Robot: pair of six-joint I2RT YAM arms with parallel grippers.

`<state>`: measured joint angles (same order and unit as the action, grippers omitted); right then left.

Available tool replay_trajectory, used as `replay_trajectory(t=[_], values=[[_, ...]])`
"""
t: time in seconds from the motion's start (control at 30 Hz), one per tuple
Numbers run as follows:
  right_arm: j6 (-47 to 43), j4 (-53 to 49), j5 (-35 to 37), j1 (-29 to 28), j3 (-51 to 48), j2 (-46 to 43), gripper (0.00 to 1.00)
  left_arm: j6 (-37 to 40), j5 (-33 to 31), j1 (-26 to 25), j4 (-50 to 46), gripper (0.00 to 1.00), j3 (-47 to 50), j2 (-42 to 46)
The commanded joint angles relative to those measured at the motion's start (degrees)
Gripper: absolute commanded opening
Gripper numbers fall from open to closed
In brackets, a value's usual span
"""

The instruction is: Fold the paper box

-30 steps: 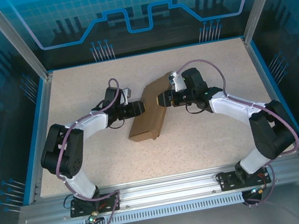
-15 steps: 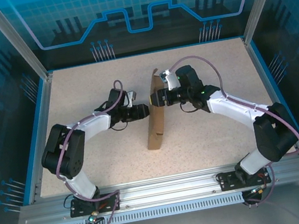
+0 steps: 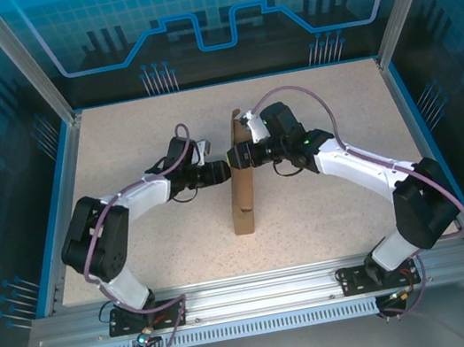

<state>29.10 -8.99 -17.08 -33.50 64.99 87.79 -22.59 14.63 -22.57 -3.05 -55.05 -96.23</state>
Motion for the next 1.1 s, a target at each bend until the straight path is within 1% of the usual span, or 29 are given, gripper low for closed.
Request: replay_trajectory(t=[0.0,0.07,0.2,0.27,0.33,0.47,0.6,0.73,0.83,0.9,0.97,1.07], values=[[0.0,-4.4,1.2,-1.2,0.1,2.0,0.52,0.0,-5.4,0.1,0.4,0.68,2.9,7.6],[0.3,-4.5,1.4,-1.2,0.0,2.3,0.52,0.1,-6.5,0.1,0.0,0.69,4.7,11.4],[0.9,-4.3,2.4,-1.2,-0.2,2.1,0.49,-0.6,-6.6,-0.3,-1.8,0.69,8.3,19.7],[1.5,-3.7,2.5,-1.2,-0.5,2.0,0.48,-1.0,-7.4,-1.3,-2.8,0.69,10.5,25.0],[1.9,-3.2,2.6,-1.4,-0.7,1.9,0.48,-1.3,-9.9,-3.3,-4.5,0.70,12.3,30.6],[2.1,-3.0,3.5,-1.4,-0.8,1.7,0.48,-0.7,-16.0,-11.2,-10.7,0.72,12.7,39.2],[2.3,-2.5,3.8,-1.4,-0.8,1.5,0.48,-2.5,-20.7,-19.4,-14.0,0.73,13.0,44.8],[2.4,-1.8,4.5,-1.4,-1.2,1.3,0.47,-3.9,-27.8,-28.1,-16.8,0.75,11.7,46.2],[2.5,-1.4,4.5,-1.4,-1.2,1.4,0.47,-4.5,-32.7,-32.9,-19.6,0.78,9.2,43.5],[2.5,-1.1,4.4,-1.4,-1.4,1.2,0.47,-4.8,-37.4,-35.2,-22.1,0.79,7.2,40.4],[2.5,-0.9,4.6,-1.4,-1.6,0.9,0.46,-5.2,-39.9,-36.0,-23.3,0.81,5.8,38.1],[2.1,-1.1,4.6,-1.4,-1.6,0.6,0.46,-5.5,-38.8,-36.1,-21.6,0.83,5.2,36.3]])
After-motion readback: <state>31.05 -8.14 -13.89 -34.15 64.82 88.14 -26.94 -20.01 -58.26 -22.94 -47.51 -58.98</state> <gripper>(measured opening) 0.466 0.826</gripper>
